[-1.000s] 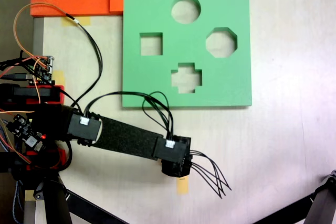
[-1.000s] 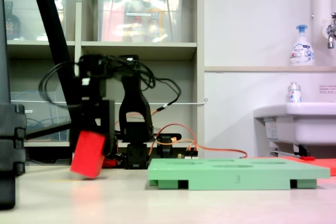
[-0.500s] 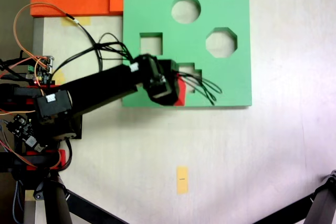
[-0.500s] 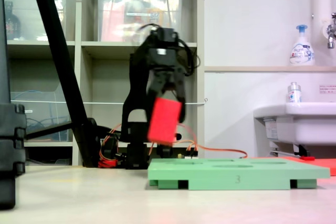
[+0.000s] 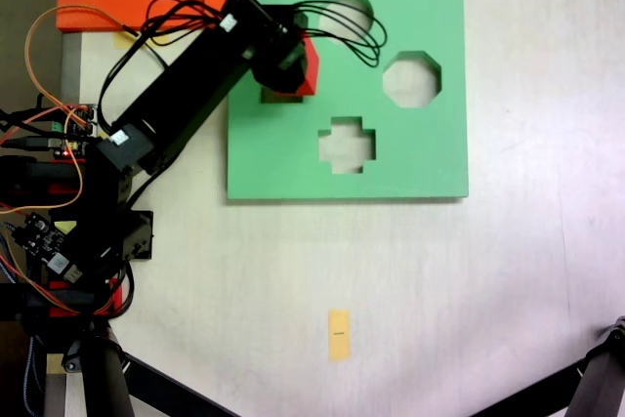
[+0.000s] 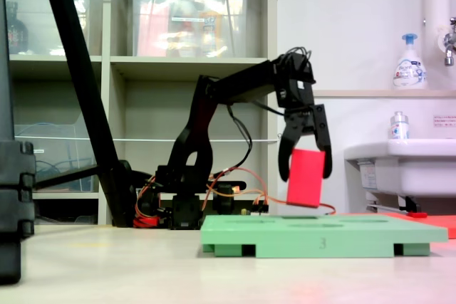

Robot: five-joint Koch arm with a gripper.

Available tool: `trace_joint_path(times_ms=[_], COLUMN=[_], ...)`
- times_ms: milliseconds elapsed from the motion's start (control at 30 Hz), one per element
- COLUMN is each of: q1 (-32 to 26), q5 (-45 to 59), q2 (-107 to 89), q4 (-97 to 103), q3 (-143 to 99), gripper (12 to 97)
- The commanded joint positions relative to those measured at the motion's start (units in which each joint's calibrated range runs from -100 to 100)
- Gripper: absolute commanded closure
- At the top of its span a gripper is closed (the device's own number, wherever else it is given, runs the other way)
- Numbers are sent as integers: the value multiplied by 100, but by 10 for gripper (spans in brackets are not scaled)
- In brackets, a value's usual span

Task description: Put the square block into the corresponding hole

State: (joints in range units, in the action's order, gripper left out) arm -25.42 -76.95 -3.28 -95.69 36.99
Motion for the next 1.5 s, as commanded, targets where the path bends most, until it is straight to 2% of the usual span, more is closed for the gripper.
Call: trace_joint_path(times_ms=[0, 700, 1133, 1467], q1=[-59, -215, -225, -83], q5=[-137, -186, -181, -54], q2=[21, 524, -524, -426], q4=[-431, -431, -431, -431], q3=[389, 159, -698, -748], gripper=[849, 849, 849, 849])
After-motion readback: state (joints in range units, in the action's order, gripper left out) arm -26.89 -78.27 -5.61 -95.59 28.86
